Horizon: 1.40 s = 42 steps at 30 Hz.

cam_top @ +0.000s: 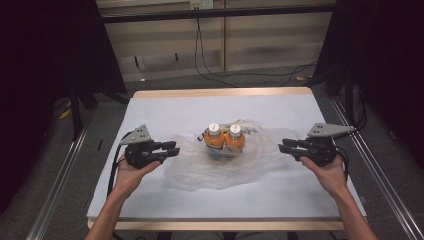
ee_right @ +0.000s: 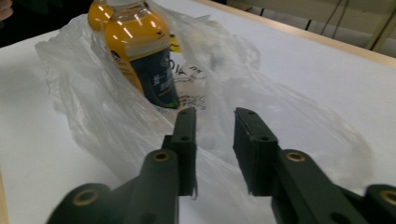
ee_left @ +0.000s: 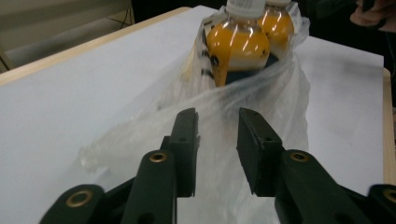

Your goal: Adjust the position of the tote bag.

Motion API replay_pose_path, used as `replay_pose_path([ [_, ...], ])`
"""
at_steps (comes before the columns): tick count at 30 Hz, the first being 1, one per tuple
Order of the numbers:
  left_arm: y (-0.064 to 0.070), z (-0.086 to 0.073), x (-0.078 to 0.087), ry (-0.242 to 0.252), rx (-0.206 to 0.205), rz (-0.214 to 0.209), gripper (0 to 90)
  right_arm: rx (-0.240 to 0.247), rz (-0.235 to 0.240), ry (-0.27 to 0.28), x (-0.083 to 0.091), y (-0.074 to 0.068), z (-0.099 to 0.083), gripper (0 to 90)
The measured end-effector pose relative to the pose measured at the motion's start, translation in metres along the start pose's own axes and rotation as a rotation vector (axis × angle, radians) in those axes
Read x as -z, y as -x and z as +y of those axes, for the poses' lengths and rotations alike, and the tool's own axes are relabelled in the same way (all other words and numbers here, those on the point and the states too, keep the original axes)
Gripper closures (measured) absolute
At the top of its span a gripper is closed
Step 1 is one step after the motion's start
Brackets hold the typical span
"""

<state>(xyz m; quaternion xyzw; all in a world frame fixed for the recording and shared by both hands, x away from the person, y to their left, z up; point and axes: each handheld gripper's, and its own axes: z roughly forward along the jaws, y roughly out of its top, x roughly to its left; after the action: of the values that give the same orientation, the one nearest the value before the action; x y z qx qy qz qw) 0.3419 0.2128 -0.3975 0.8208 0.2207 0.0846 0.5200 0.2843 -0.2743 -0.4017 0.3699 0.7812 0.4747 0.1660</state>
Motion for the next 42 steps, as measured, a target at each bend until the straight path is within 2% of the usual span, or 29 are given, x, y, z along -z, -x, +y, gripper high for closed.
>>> replay_pose_path([
  [2,0.000,0.010,-0.009,-0.007,-0.021,-0.010,72.6,0.019,0.026,-0.015,-0.009,-0.004,0.004,77.4],
  [3,0.000,0.010,-0.009,-0.007,-0.021,-0.010,73.7,0.030,0.036,-0.022,-0.012,-0.006,0.006,80.0],
  [5,-0.001,0.025,-0.021,-0.012,-0.046,-0.015,76.6,0.043,0.057,-0.027,-0.019,-0.009,0.011,83.7],
  [6,-0.001,0.025,-0.021,-0.012,-0.046,-0.015,77.4,0.049,0.067,-0.033,-0.022,-0.010,0.014,85.0],
  [8,-0.002,0.035,-0.032,-0.004,-0.045,-0.028,79.5,0.061,0.079,-0.045,-0.028,-0.011,0.018,87.0],
  [12,-0.002,0.036,-0.045,0.018,-0.031,-0.029,84.6,0.078,0.087,-0.066,-0.039,-0.012,0.025,90.0],
  [13,-0.001,0.034,-0.052,0.015,-0.025,-0.035,85.0,0.073,0.093,-0.068,-0.045,-0.012,0.027,90.0],
  [18,0.000,0.024,-0.063,0.018,-0.001,-0.050,86.5,0.060,0.104,-0.071,-0.057,-0.011,0.024,90.0],
  [21,0.000,0.018,-0.069,-0.060,-0.029,-0.021,86.7,0.056,0.109,-0.078,-0.063,-0.010,0.021,90.0],
  [24,-0.003,0.011,-0.074,-0.099,-0.015,-0.029,86.5,0.054,0.106,-0.091,-0.067,-0.010,0.018,90.0],
  [27,-0.003,0.005,-0.081,-0.162,-0.031,-0.022,86.3,0.060,0.095,-0.107,-0.071,-0.009,0.016,90.0],
  [28,-0.003,0.005,-0.081,-0.162,-0.031,-0.022,86.3,0.060,0.095,-0.107,-0.071,-0.009,0.016,90.0],
  [30,-0.001,0.001,-0.086,-0.201,-0.054,-0.024,86.4,0.071,0.094,-0.142,-0.078,-0.009,0.013,90.0],
  [31,0.001,0.000,-0.090,-0.243,-0.084,-0.017,86.3,0.073,0.095,-0.153,-0.080,-0.009,0.012,90.0],
  [32,0.001,0.000,-0.090,-0.243,-0.084,-0.017,86.3,0.076,0.093,-0.162,-0.083,-0.008,0.011,90.0],
  [33,0.004,-0.002,-0.095,-0.284,-0.101,-0.024,85.9,0.076,0.093,-0.170,-0.086,-0.008,0.009,90.0],
  [34,0.004,-0.002,-0.095,-0.284,-0.101,-0.024,85.8,0.076,0.093,-0.170,-0.086,-0.008,0.009,90.0],
  [35,0.006,-0.005,-0.099,-0.315,-0.116,-0.011,85.8,0.075,0.093,-0.182,-0.088,-0.007,0.008,90.0],
  [36,0.005,-0.007,-0.103,-0.338,-0.124,-0.018,85.2,0.084,0.086,-0.202,-0.093,-0.007,0.006,90.0],
  [38,0.006,-0.008,-0.104,-0.345,-0.122,-0.022,85.1,0.082,0.083,-0.207,-0.095,-0.007,0.005,90.0],
  [39,0.006,-0.010,-0.106,-0.371,-0.138,-0.023,85.1,0.098,0.074,-0.228,-0.099,-0.008,0.004,90.0],
  [42,0.007,-0.011,-0.107,-0.388,-0.149,-0.032,85.7,0.107,0.081,-0.246,-0.102,-0.009,0.004,90.0],
])
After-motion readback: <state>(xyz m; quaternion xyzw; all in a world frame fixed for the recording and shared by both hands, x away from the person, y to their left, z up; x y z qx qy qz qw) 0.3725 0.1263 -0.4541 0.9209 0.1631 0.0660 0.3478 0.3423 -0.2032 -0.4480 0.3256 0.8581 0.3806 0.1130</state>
